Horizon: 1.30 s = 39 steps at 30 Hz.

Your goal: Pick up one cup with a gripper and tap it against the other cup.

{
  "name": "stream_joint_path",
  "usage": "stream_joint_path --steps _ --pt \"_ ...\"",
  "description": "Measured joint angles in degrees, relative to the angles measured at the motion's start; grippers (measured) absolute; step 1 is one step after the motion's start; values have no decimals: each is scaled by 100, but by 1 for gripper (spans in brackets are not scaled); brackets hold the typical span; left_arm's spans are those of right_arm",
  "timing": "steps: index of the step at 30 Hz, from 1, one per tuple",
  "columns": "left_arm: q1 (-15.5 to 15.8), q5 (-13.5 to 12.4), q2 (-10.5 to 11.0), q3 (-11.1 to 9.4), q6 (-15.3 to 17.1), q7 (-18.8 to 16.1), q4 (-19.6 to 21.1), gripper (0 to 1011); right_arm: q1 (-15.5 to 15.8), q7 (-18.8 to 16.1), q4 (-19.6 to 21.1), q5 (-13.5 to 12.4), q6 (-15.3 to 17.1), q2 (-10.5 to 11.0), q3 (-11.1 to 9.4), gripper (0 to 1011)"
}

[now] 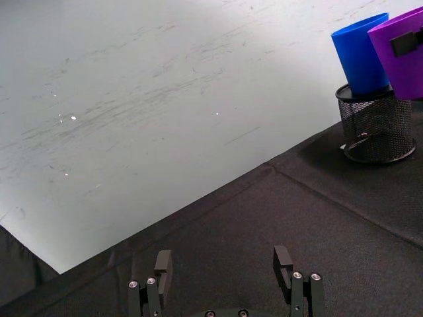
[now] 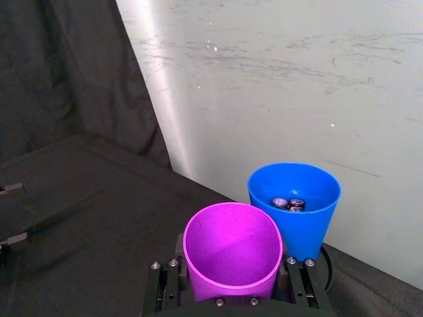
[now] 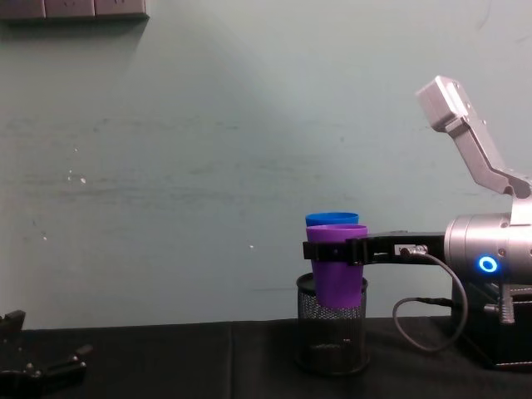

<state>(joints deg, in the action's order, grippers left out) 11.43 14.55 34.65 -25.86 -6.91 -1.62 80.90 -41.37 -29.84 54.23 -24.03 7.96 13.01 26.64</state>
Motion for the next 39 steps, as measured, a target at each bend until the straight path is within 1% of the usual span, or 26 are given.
stream_joint_path --steps 39 --pt "0 0 0 0 0 0 0 1000 0 1 -5 0 0 0 3 721"
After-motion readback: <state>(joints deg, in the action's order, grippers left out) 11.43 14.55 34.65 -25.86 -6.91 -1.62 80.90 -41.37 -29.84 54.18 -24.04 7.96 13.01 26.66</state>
